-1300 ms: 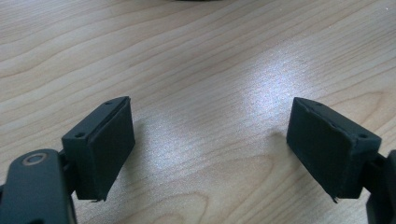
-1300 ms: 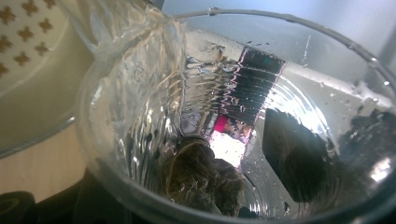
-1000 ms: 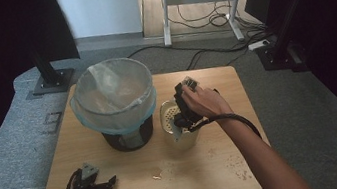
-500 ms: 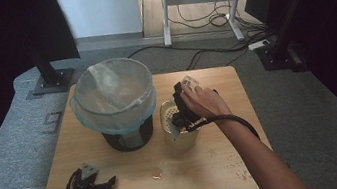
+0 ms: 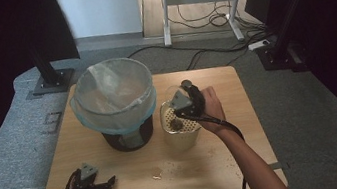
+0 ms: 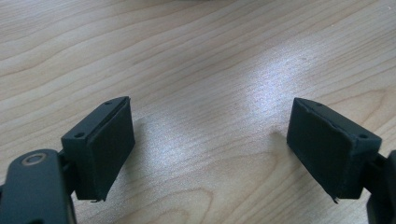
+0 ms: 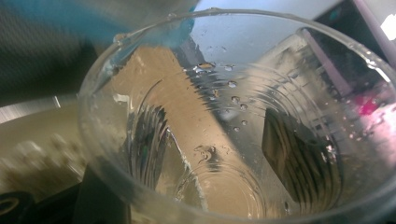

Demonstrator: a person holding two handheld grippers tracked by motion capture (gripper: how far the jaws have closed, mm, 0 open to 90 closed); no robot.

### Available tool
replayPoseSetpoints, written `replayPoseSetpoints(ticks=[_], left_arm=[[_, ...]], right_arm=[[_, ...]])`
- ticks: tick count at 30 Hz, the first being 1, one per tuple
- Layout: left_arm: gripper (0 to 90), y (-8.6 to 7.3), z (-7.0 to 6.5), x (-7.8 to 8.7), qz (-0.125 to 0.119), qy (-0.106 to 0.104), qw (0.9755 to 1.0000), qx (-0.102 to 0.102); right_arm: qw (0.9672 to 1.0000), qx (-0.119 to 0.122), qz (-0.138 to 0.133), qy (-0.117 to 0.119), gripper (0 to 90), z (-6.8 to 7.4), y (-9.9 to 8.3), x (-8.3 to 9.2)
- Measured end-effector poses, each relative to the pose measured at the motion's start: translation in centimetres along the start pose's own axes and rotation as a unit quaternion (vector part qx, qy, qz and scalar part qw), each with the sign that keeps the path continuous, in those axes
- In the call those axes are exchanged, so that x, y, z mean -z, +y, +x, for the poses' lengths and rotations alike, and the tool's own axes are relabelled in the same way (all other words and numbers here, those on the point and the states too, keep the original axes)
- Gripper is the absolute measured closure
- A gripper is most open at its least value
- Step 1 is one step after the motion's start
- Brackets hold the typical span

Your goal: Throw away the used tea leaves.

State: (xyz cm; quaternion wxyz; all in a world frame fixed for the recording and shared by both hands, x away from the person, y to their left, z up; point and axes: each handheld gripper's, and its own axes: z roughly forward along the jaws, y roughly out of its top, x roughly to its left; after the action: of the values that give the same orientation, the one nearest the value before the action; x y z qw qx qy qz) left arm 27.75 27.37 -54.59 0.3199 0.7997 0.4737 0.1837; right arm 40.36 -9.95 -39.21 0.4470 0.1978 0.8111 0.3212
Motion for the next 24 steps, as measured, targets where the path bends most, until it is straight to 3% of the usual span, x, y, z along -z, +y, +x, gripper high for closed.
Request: replayPoseSetpoints(ticks=[1,2,3,4,5,6,7,8,10,12,18,22,24], left_arm=[[14.5,0.0,0.0,0.0,0.0,0.0,1.0,0.0],[14.5,0.0,0.0,0.0,0.001,0.0,1.0,0.0],[14.5,0.0,0.0,0.0,0.001,0.0,1.0,0.0],[14.5,0.0,0.0,0.0,0.0,0.0,1.0,0.0],[14.5,0.0,0.0,0.0,0.0,0.0,1.0,0.0],[14.5,0.0,0.0,0.0,0.0,0.001,1.0,0.0],[14.4,0.0,0.0,0.0,0.0,0.001,1.0,0.0],[14.4,0.0,0.0,0.0,0.0,0.001,1.0,0.0],[14.3,0.0,0.0,0.0,0.0,0.001,1.0,0.0],[14.3,0.0,0.0,0.0,0.0,0.001,1.0,0.0],[14.4,0.0,0.0,0.0,-0.001,0.001,1.0,0.001],[14.5,0.0,0.0,0.0,0.0,0.001,1.0,-0.001],[14.4,0.0,0.0,0.0,0.0,0.001,1.0,-0.001]], right_arm=[[0.9988,-0.045,-0.014,0.012,40.5,-0.5,-0.3,0.2],[0.9955,-0.087,-0.026,0.025,40.6,-0.9,-0.6,0.5],[0.9955,-0.087,-0.026,0.025,40.6,-0.9,-0.6,0.5],[0.9862,-0.152,-0.045,0.048,40.6,-1.6,-1.2,0.8],[0.9862,-0.152,-0.045,0.048,40.6,-1.6,-1.2,0.8],[0.9751,-0.203,-0.06,0.067,40.6,-2.1,-1.8,1.0],[0.9686,-0.227,-0.066,0.078,40.6,-2.3,-2.0,1.1],[0.962,-0.247,-0.075,0.088,40.6,-2.4,-2.2,1.1],[0.9529,-0.273,-0.083,0.101,40.6,-2.6,-2.5,1.2],[0.9461,-0.292,-0.088,0.11,40.6,-2.7,-2.6,1.1],[0.94,-0.307,-0.091,0.118,40.4,-3.0,-2.6,1.0],[0.9373,-0.315,-0.096,0.115,40.2,-3.3,-2.4,1.2],[0.9376,-0.315,-0.096,0.112,40.1,-3.4,-2.2,1.3]])
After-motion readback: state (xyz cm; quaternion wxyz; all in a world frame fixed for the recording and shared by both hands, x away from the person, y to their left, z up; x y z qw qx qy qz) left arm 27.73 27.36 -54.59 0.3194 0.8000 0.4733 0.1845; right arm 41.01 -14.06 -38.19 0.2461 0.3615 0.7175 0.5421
